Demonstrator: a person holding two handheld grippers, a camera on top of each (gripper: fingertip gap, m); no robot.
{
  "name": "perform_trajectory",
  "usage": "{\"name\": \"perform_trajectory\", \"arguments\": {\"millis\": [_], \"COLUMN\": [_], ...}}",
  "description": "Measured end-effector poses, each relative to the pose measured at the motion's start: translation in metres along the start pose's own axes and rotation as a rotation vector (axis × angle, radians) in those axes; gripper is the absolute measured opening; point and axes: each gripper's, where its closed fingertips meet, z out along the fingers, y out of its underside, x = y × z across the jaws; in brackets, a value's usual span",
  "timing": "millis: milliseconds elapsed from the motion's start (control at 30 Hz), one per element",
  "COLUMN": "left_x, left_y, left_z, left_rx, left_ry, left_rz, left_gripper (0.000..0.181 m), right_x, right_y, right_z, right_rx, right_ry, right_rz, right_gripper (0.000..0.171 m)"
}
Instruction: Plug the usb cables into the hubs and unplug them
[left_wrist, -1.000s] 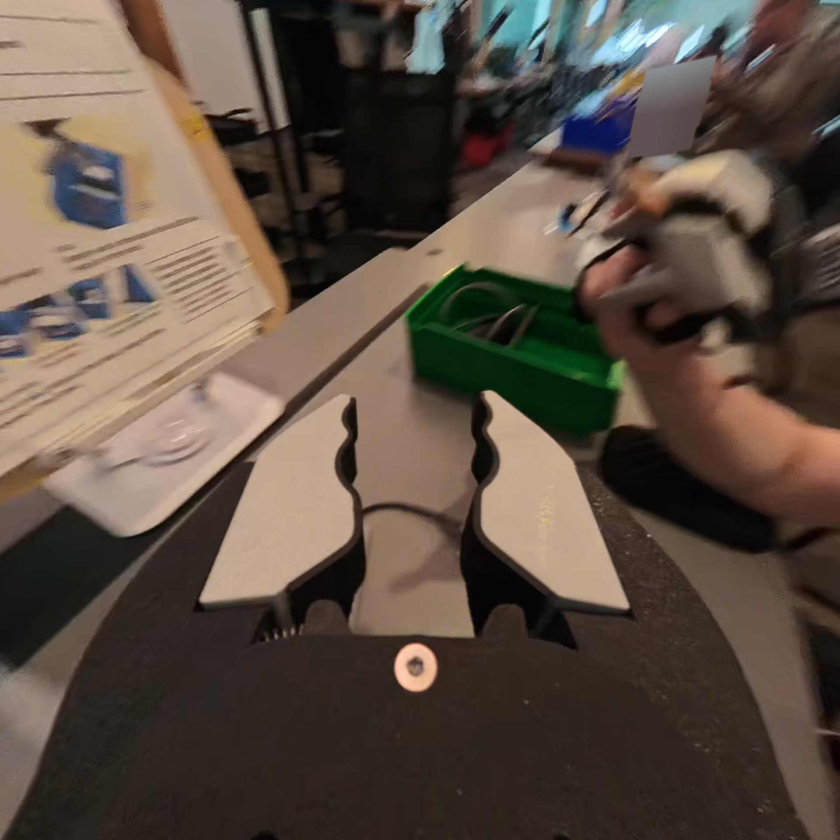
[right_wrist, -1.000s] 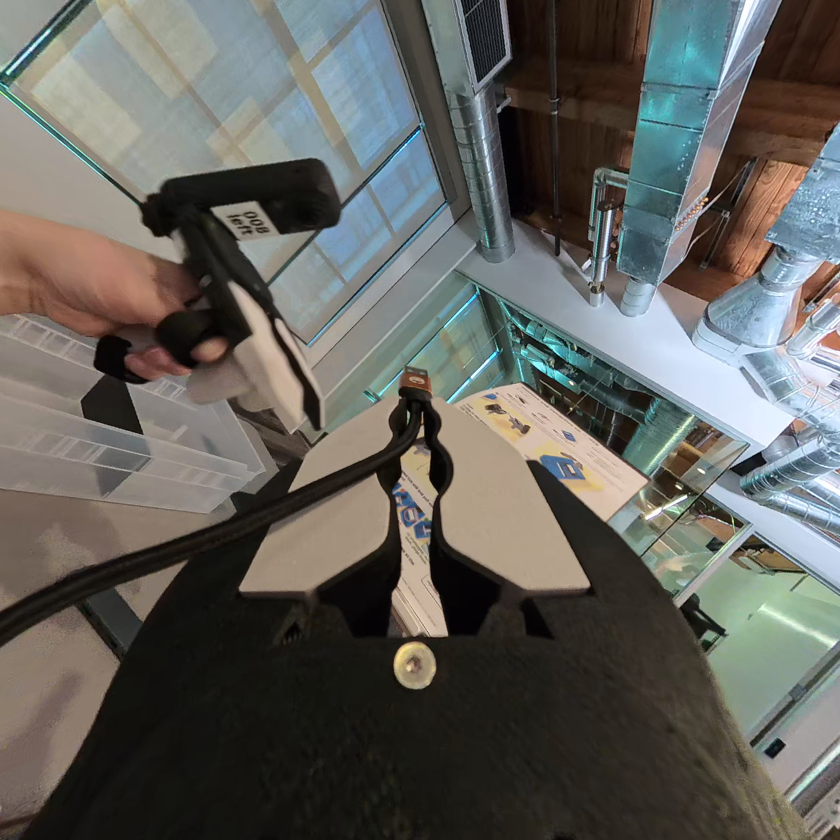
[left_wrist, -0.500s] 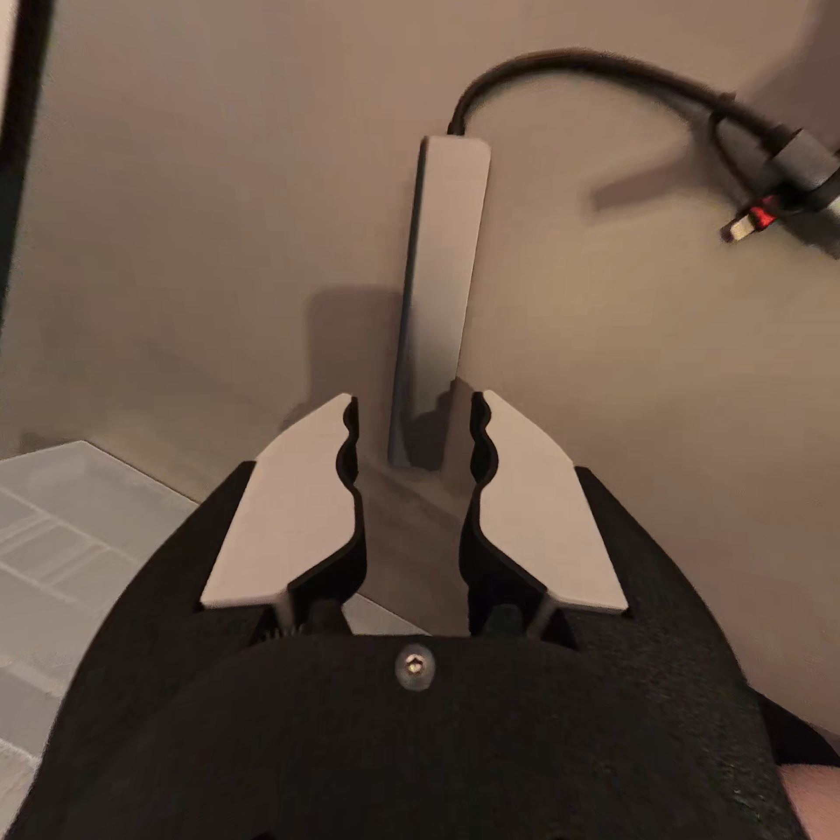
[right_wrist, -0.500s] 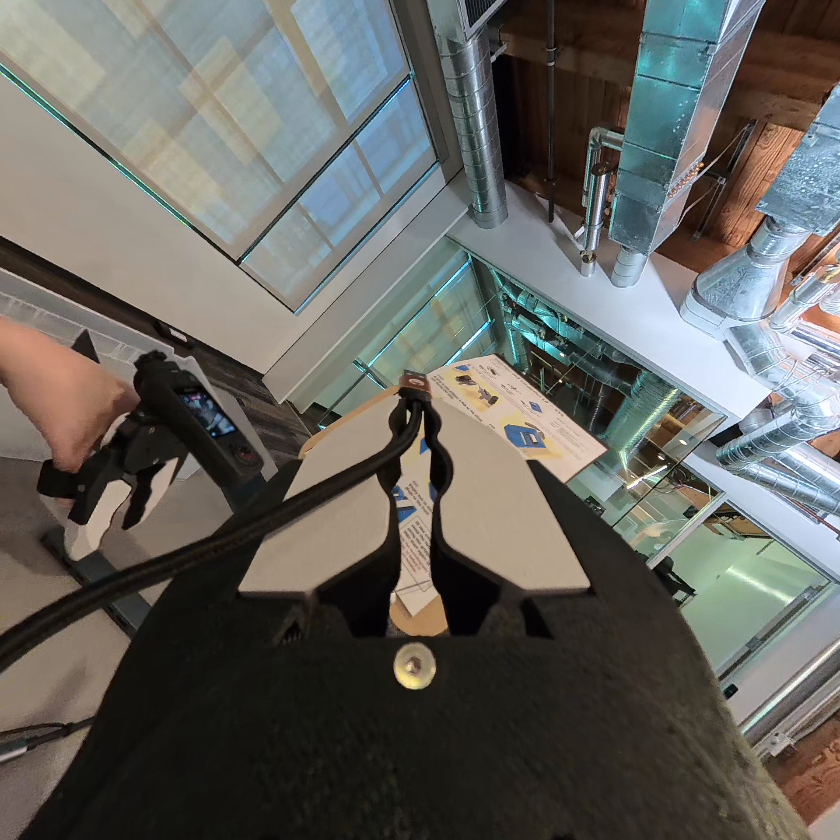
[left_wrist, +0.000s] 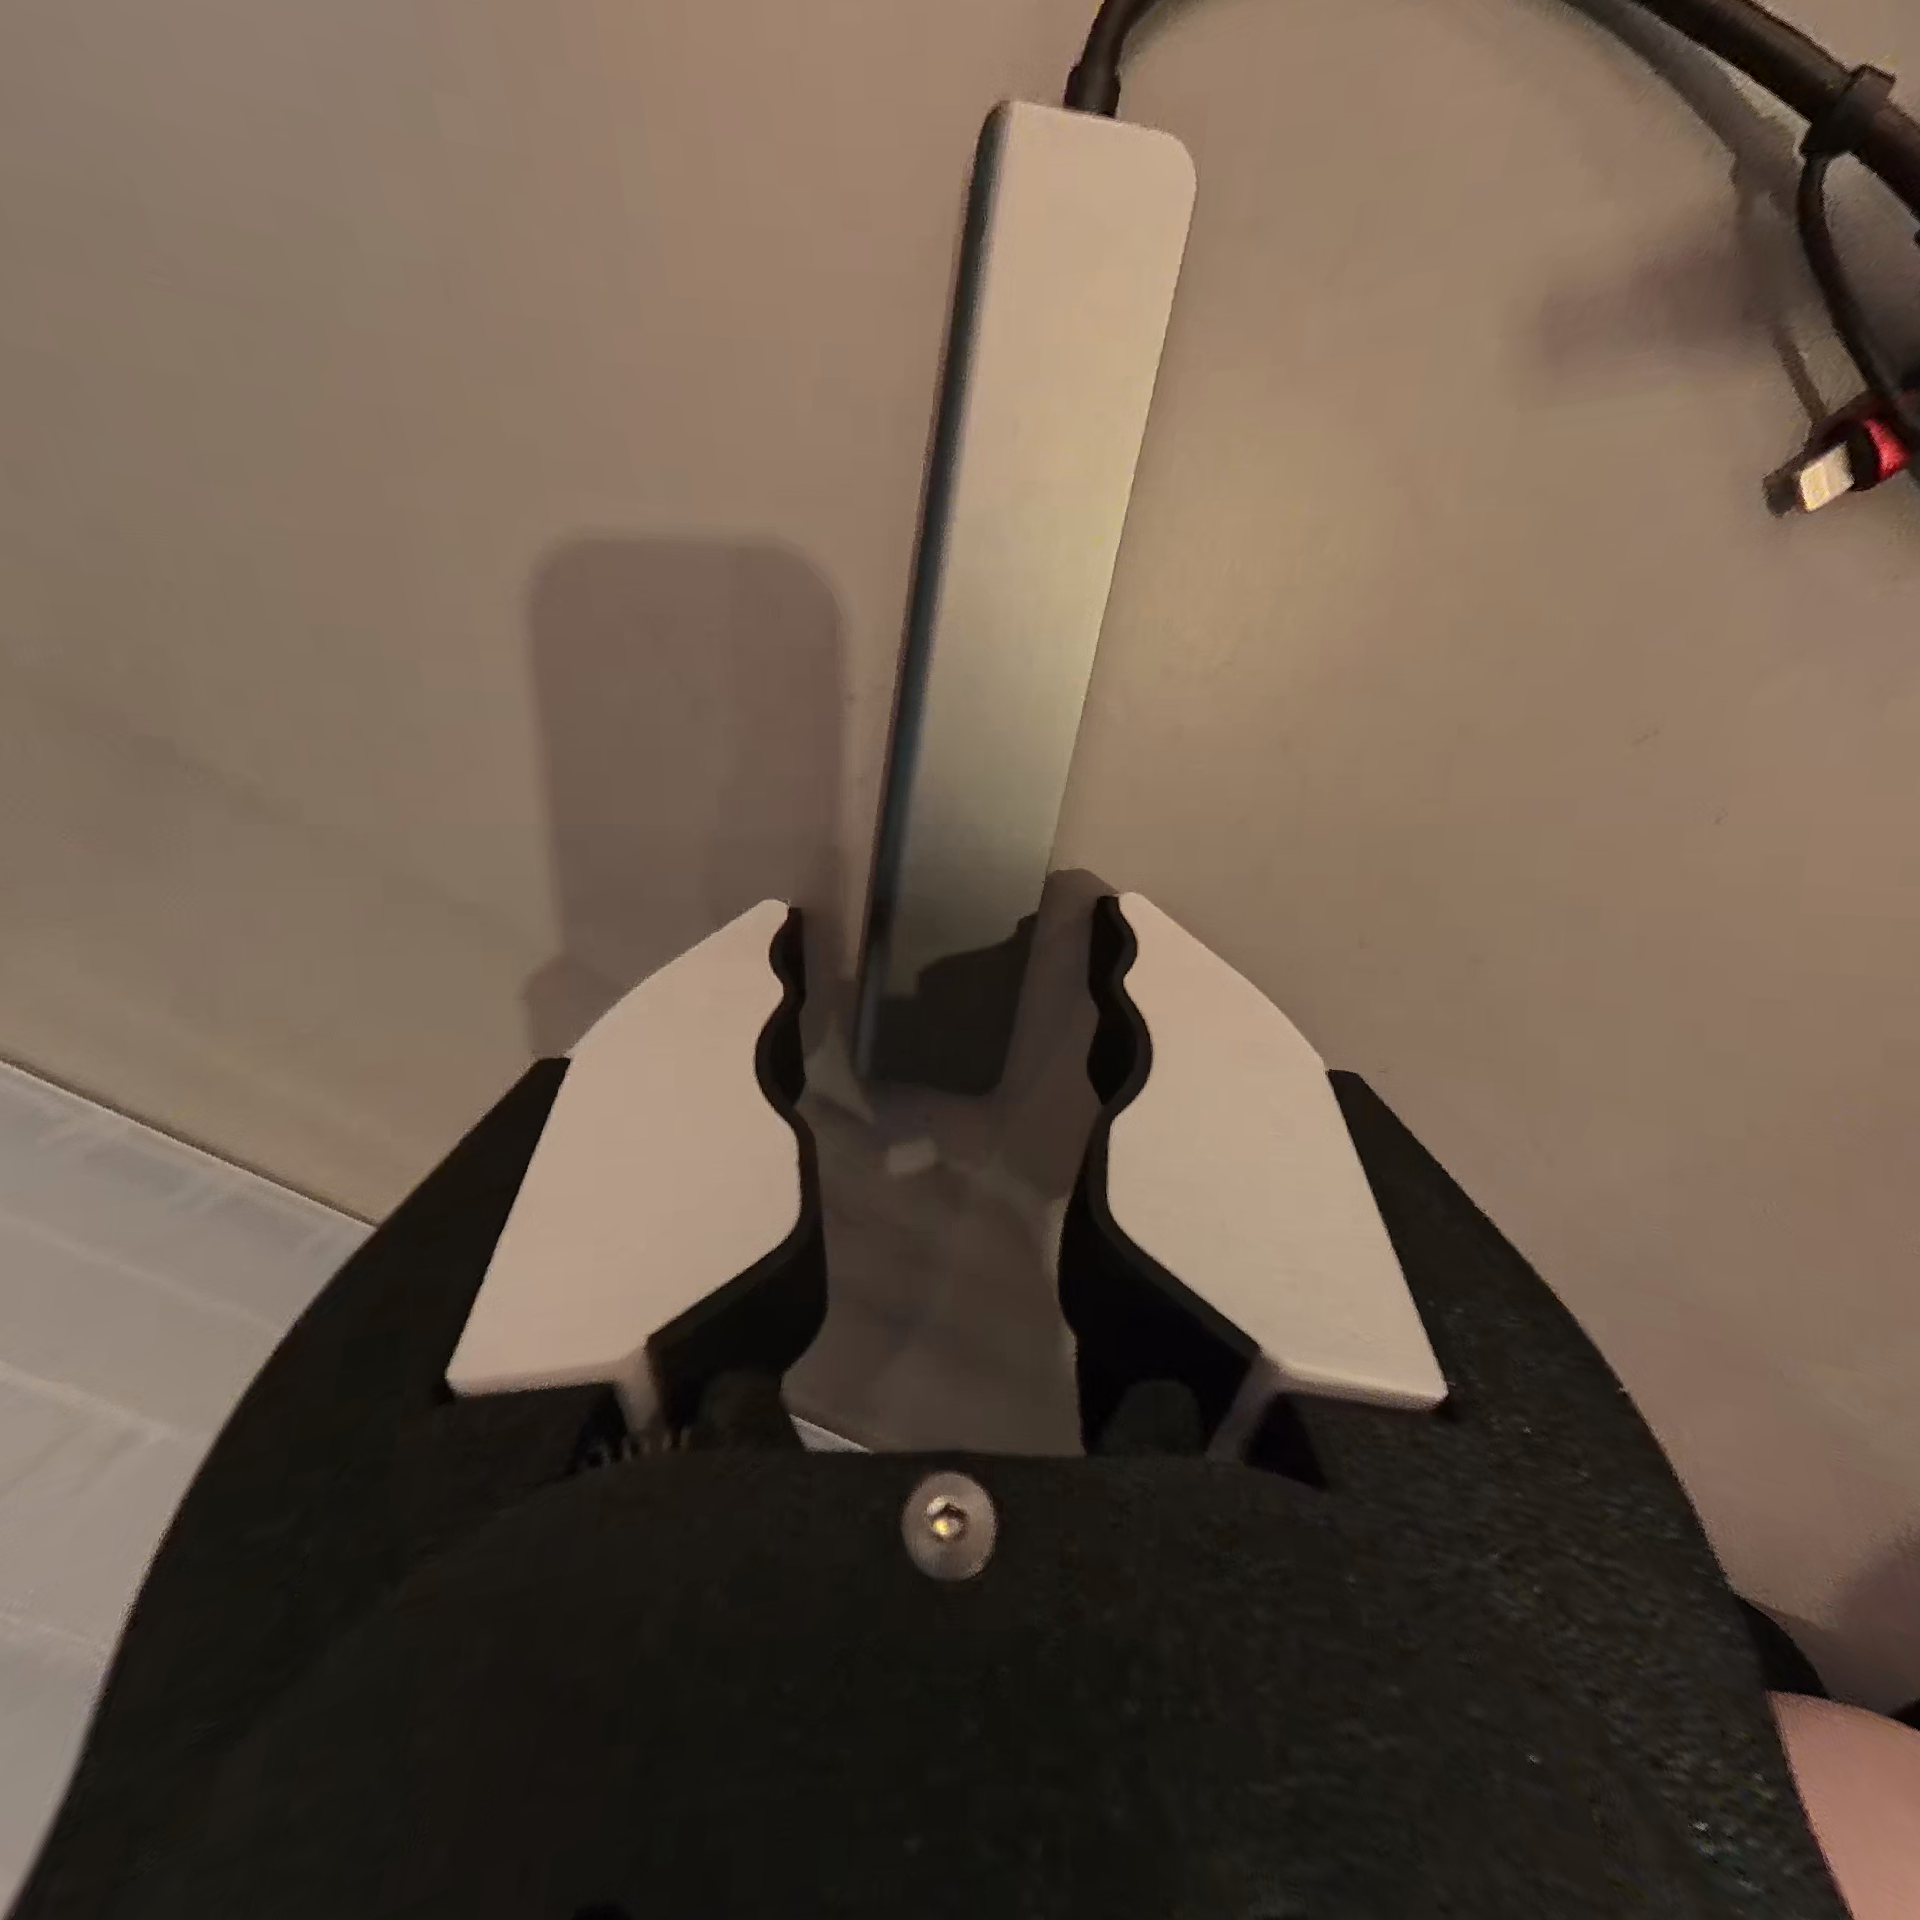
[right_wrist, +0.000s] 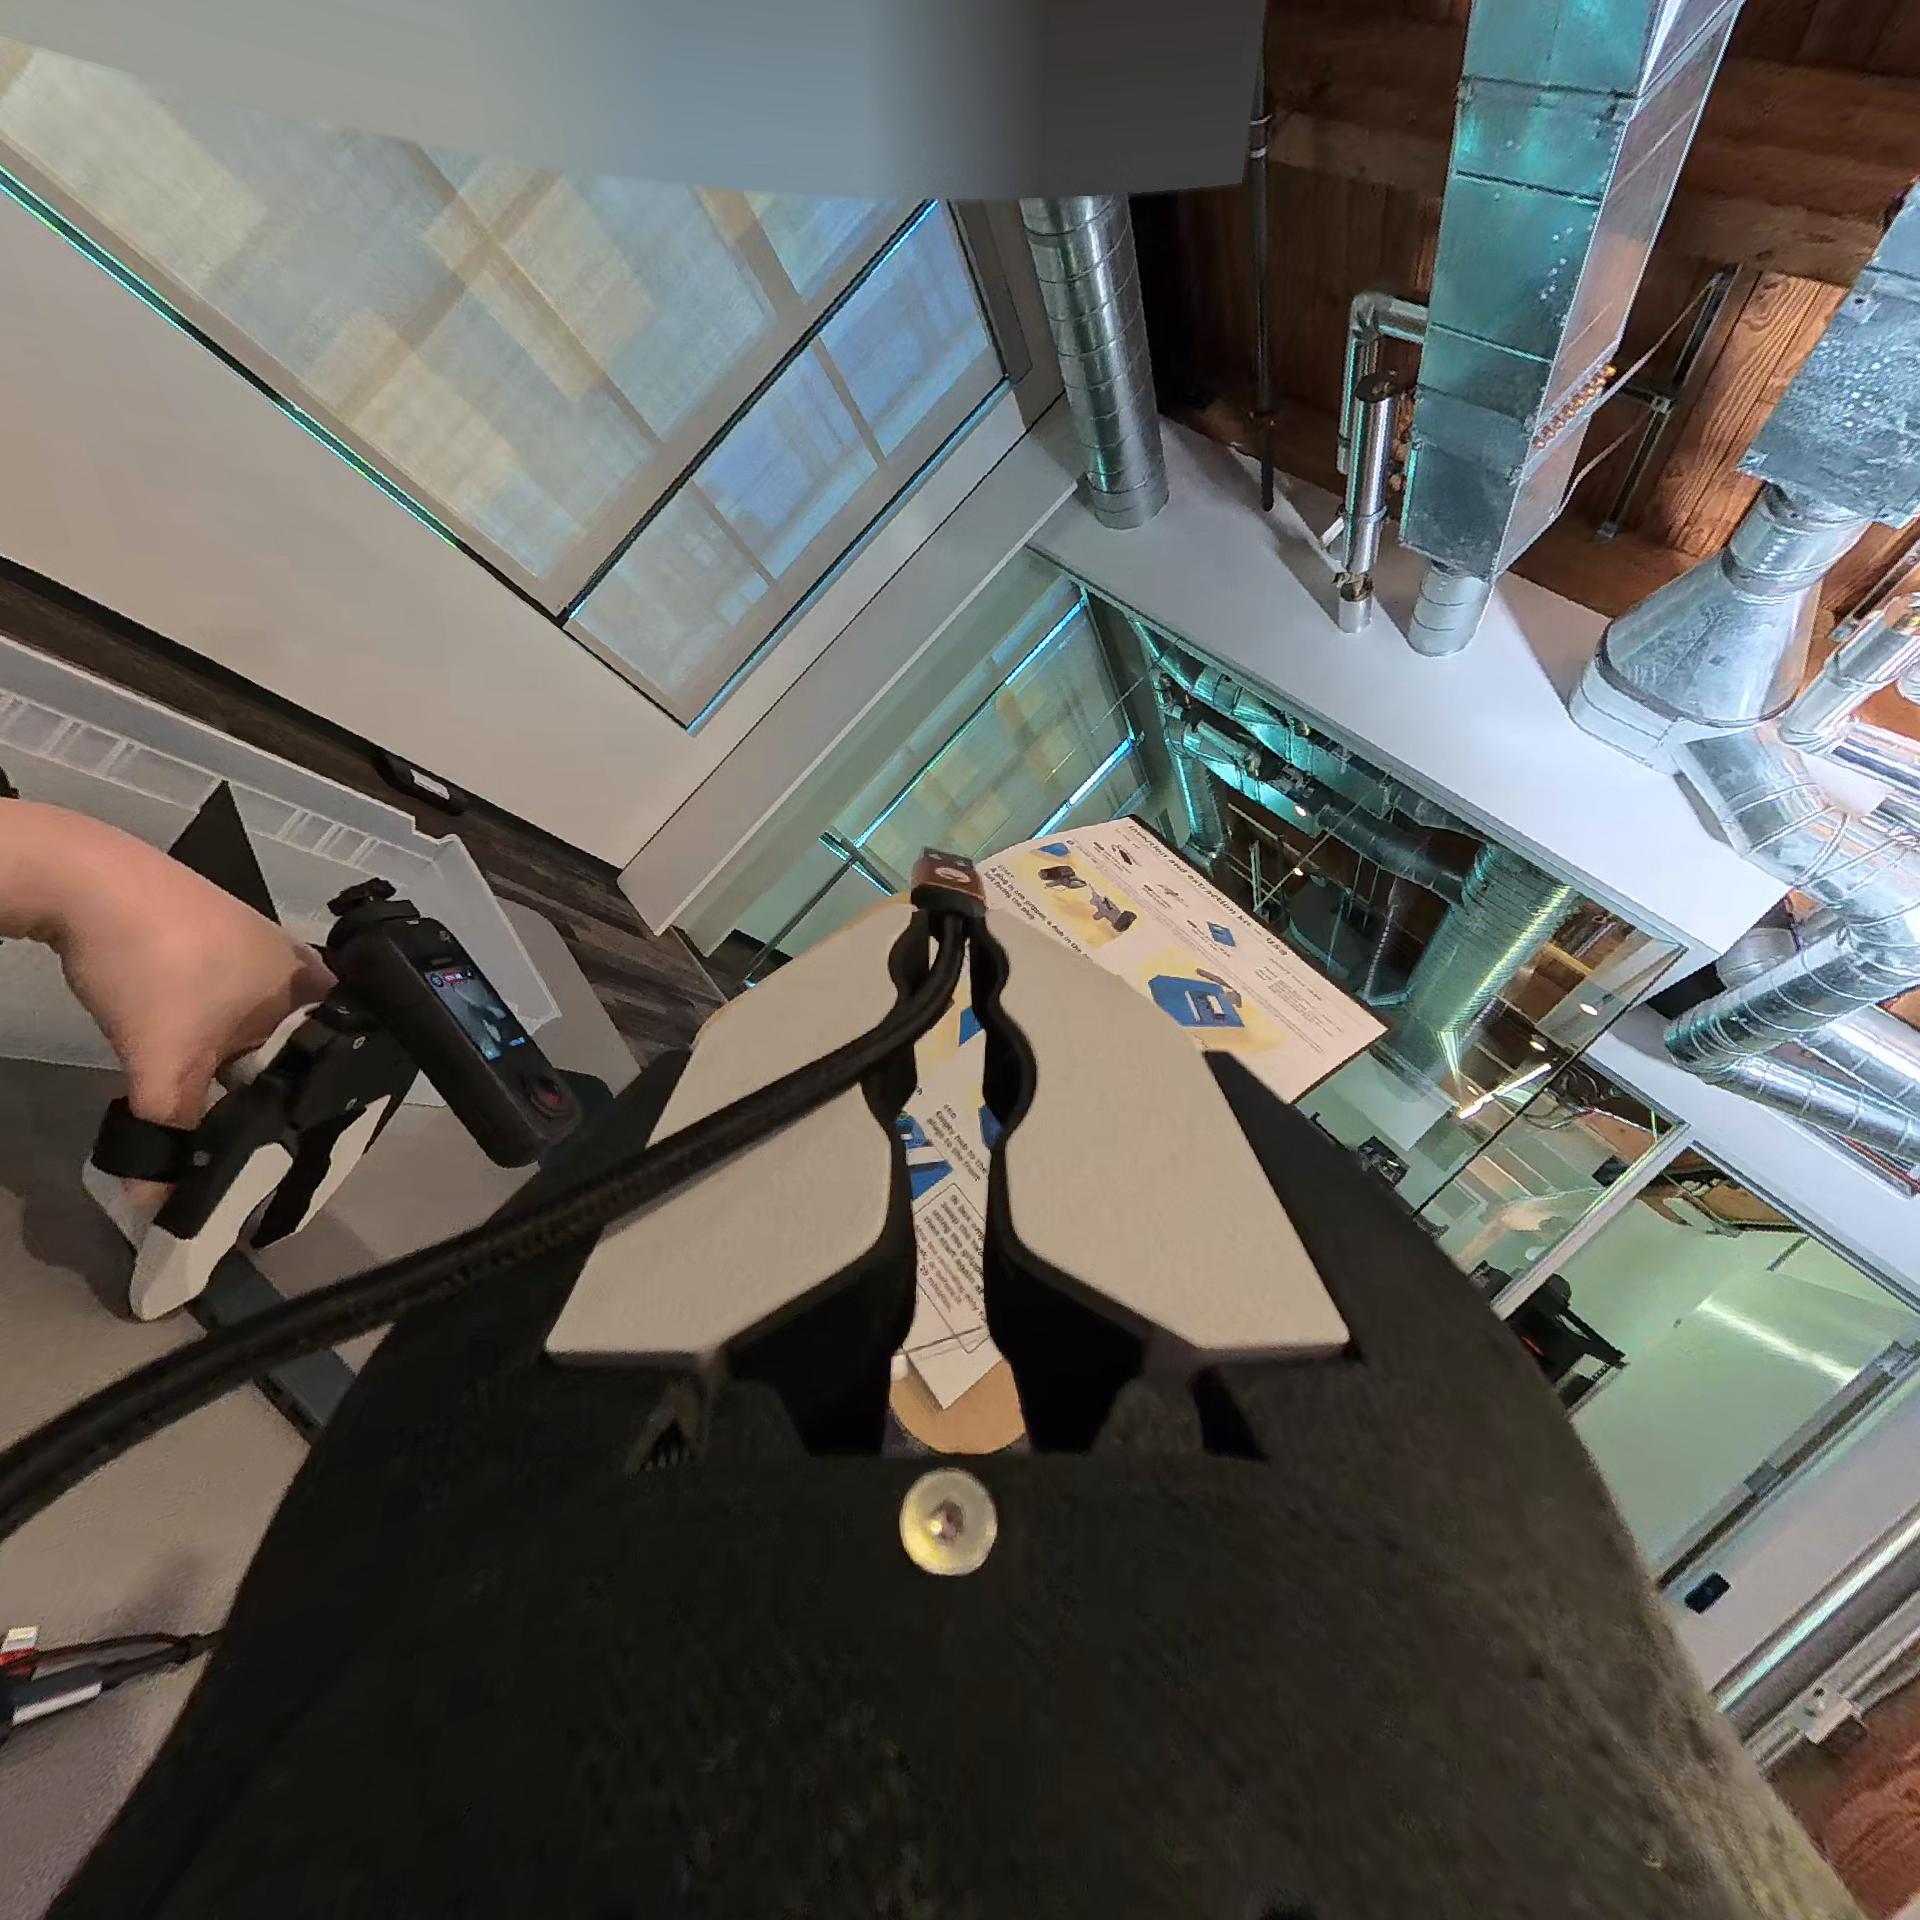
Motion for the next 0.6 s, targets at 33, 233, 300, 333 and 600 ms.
{"name": "perform_trajectory", "arguments": {"millis": [33, 233, 300, 333, 600], "left_x": [0.000, -0.001, -0.001, 0.000, 0.002], "left_y": [0.000, -0.003, -0.003, -0.003, -0.012], "left_z": [0.000, 0.000, 0.000, 0.000, 0.001], "left_rx": [-0.006, -0.046, -0.060, -0.061, -0.005], "left_ry": [0.000, -0.005, -0.007, -0.008, -0.001], "left_rz": [-0.001, 0.001, -0.007, -0.004, 0.032], "left_gripper": [0.052, 0.030, 0.030, 0.030, 0.030], "right_x": [0.000, -0.005, -0.007, -0.009, 0.002], "right_y": [0.000, -0.003, -0.004, -0.004, -0.003], "right_z": [0.000, 0.005, 0.006, 0.007, 0.001], "right_rx": [0.005, 0.027, 0.030, 0.031, 0.033], "right_ry": [-0.002, -0.028, -0.037, -0.042, -0.024], "right_rz": [0.003, 0.010, 0.008, 0.009, 0.019], "right_gripper": [0.008, 0.008, 0.008, 0.008, 0.008]}}
